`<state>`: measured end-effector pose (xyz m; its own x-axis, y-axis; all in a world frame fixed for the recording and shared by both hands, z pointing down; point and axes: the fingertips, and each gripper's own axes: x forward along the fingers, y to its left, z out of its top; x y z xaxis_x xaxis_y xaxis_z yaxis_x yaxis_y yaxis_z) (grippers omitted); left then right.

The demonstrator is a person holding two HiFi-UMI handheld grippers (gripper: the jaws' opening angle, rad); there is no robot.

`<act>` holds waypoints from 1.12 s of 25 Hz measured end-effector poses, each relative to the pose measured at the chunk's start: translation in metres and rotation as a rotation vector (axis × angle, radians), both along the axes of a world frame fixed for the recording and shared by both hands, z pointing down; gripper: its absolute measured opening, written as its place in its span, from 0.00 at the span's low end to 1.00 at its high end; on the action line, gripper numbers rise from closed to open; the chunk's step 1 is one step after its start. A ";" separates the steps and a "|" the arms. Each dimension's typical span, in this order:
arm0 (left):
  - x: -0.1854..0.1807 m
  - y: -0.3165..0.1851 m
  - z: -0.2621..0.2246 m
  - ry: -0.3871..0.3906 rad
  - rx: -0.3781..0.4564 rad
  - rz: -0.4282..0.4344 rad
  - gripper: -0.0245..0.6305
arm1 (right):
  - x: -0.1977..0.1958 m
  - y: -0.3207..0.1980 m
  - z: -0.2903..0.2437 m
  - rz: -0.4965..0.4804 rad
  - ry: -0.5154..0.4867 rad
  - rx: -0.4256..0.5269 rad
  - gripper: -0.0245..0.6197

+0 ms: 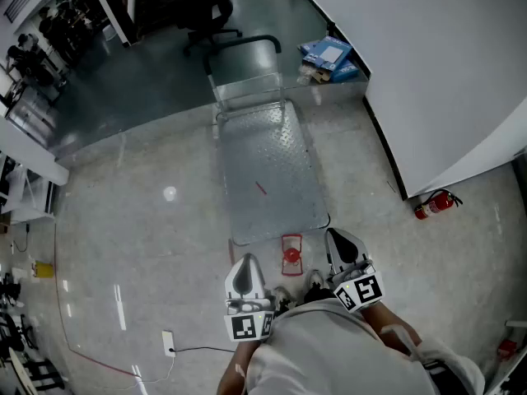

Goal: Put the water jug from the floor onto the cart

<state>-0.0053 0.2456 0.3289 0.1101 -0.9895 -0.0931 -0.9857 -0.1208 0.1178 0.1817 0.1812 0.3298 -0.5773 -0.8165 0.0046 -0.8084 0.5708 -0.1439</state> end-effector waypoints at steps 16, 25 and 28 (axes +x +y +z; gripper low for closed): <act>-0.007 0.004 0.001 0.004 -0.005 -0.009 0.04 | -0.007 -0.003 0.013 -0.009 0.032 -0.026 0.06; -0.021 0.000 0.017 -0.005 -0.031 -0.006 0.04 | -0.056 -0.024 0.160 -0.184 0.357 -0.313 0.06; -0.028 -0.012 0.033 0.001 -0.043 -0.006 0.04 | -0.073 -0.022 0.233 -0.256 0.448 -0.410 0.10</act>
<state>-0.0331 0.2331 0.3616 0.1045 -0.9932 -0.0509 -0.9862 -0.1101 0.1233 0.1089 0.1588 0.5627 -0.6227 -0.5346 0.5713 -0.6869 0.7232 -0.0720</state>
